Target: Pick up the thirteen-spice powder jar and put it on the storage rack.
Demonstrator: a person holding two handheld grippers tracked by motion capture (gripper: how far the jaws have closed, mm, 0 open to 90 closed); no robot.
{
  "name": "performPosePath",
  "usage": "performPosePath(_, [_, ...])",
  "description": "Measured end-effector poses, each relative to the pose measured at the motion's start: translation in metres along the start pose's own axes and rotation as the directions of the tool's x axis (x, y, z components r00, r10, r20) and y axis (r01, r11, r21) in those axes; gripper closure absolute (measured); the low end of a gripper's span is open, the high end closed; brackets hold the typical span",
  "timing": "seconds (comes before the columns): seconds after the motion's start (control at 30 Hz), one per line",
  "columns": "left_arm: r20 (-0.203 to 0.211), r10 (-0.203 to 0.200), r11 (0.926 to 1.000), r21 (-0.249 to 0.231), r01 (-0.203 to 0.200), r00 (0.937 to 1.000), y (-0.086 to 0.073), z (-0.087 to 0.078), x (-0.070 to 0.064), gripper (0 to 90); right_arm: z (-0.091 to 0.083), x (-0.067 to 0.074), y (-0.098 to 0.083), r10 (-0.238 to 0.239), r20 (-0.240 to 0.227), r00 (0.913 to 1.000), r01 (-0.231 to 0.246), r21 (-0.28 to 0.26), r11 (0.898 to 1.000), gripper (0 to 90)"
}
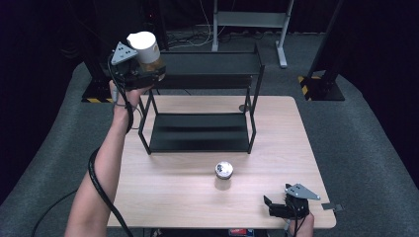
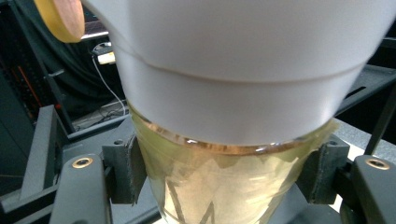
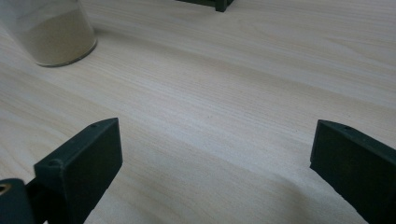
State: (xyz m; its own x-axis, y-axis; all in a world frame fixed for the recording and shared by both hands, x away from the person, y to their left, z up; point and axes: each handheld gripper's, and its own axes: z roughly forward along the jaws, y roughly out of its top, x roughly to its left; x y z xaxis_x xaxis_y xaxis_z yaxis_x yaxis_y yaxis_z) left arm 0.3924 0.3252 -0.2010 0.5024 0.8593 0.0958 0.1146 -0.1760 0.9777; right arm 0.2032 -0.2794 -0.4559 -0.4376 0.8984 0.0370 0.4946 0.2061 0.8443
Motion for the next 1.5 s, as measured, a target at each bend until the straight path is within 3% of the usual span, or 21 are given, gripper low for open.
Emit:
performPosePath(0.47, [-0.022,-0.023,0.9992,0.033,0.024,0.9995,0.016,0.02,0.006,29.9,0.0,0.0,0.0,-0.001,-0.002,1.0,0.001,-0.002,1.0,1.5])
performPosePath(0.67, [-0.026,-0.068,0.9972,0.03,0.069,0.9973,0.019,0.026,0.014,29.9,0.0,0.0,0.0,-0.003,-0.002,1.0,0.003,-0.002,1.0,1.6])
performPosePath(0.87, [-0.038,-0.087,0.9946,0.053,0.089,0.9955,0.022,0.034,0.019,29.9,0.0,0.0,0.0,-0.005,-0.004,1.0,0.005,-0.002,1.0,1.5])
performPosePath(1.33, [-0.058,-0.058,0.9897,0.128,0.065,0.9966,0.029,0.05,0.016,29.9,0.0,-0.001,-0.001,-0.006,-0.006,1.0,0.006,-0.003,1.0,1.6])
performPosePath(1.5, [-0.051,-0.09,0.9886,0.117,0.095,0.9946,0.026,0.051,0.021,29.9,0.0,0.0,-0.001,-0.006,-0.004,1.0,0.006,-0.003,1.0,1.6])
